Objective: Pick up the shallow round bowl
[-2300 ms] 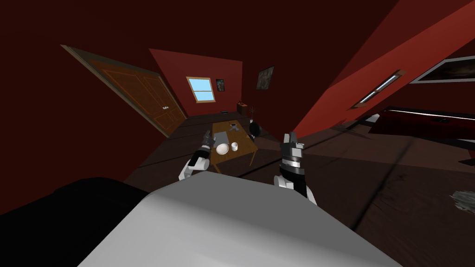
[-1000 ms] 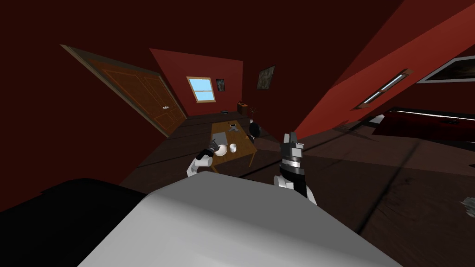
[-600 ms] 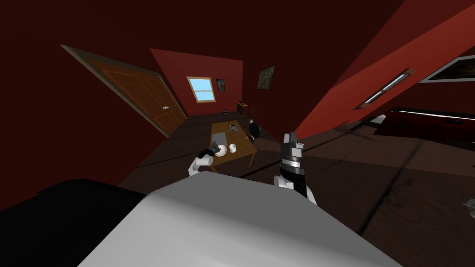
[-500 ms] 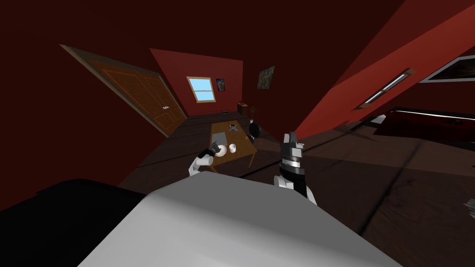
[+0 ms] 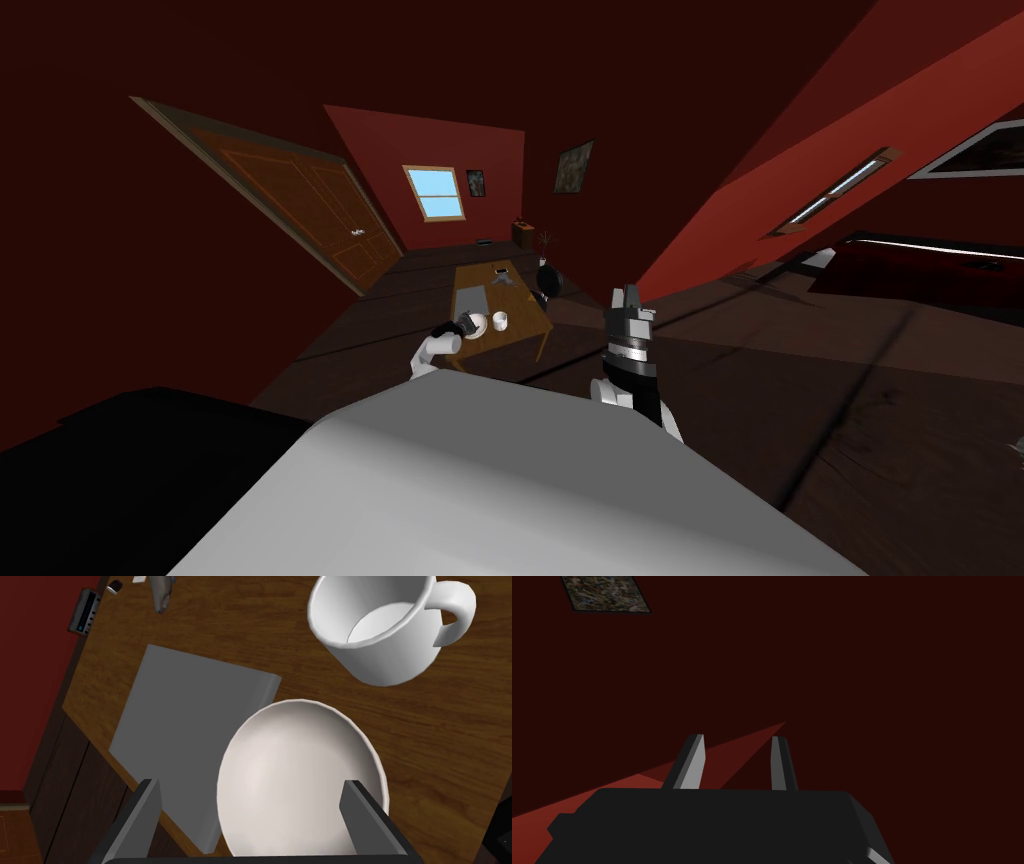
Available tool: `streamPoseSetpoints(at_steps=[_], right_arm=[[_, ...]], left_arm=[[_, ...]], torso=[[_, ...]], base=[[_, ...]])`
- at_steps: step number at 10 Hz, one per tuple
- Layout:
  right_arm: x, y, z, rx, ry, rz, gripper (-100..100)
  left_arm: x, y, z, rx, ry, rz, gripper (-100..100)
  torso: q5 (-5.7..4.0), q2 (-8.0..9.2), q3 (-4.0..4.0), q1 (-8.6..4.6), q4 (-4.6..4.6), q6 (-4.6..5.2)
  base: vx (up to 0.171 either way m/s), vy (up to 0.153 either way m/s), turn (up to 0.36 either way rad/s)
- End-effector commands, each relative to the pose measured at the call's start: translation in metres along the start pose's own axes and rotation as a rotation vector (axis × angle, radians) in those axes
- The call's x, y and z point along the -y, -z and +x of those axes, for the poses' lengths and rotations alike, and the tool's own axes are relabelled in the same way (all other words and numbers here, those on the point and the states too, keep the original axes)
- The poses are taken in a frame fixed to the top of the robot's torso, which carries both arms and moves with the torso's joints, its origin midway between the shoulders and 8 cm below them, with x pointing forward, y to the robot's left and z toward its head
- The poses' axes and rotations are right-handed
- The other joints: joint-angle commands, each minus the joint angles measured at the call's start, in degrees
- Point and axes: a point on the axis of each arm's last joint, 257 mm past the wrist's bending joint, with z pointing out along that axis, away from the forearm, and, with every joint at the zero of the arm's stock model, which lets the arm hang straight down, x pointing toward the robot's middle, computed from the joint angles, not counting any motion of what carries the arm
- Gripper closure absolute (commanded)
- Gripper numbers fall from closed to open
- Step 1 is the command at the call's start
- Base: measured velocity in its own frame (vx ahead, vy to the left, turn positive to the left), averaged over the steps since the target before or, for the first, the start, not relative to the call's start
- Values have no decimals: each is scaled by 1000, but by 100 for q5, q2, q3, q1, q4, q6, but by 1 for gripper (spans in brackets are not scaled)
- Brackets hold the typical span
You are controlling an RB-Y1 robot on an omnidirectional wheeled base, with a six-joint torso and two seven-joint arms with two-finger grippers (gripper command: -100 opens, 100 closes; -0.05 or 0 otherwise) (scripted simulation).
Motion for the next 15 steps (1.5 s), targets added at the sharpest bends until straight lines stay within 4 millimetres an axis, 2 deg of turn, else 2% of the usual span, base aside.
streamPoseSetpoints(at_steps=[1, 4, 5, 8, 12, 13, 14, 15], right_arm=[[0, 0, 0, 0, 0, 0, 0], [0, 0, 0, 0, 0, 0, 0], [0, 0, 0, 0, 0, 0, 0], [0, 0, 0, 0, 0, 0, 0], [0, 0, 0, 0, 0, 0, 0], [0, 0, 0, 0, 0, 0, 0], [0, 0, 0, 0, 0, 0, 0], [0, 0, 0, 0, 0, 0, 0]], left_arm=[[-9, -5, -4, 15, 13, -33, -100], [-39, -13, -21, 71, 60, -147, -100], [-39, -13, -21, 72, 60, -148, -100], [-65, -16, -42, 132, 95, -246, -100], [-96, -10, -70, 209, 127, -347, -100], [-112, -5, -83, 239, 139, -384, -100], [-104, -8, -77, 221, 131, -361, -100], [-106, -8, -79, 225, 133, -366, 0]], torso=[[0, 0, 0, 0, 0, 0], [0, 0, 0, 1, 0, 0], [0, -1, -1, 1, -1, 0], [0, 0, 0, 2, 0, 0], [2, -1, -1, 8, -1, -1], [2, -2, -1, 9, -1, -1], [2, -2, -2, 8, -1, -1], [1, 3, 2, 7, 1, 0]], base=[[23, -12, 5], [28, -15, 9], [22, -14, 4], [27, -14, 6], [35, -2, 4], [39, 1, 1], [17, 0, 2], [0, 0, 0]])
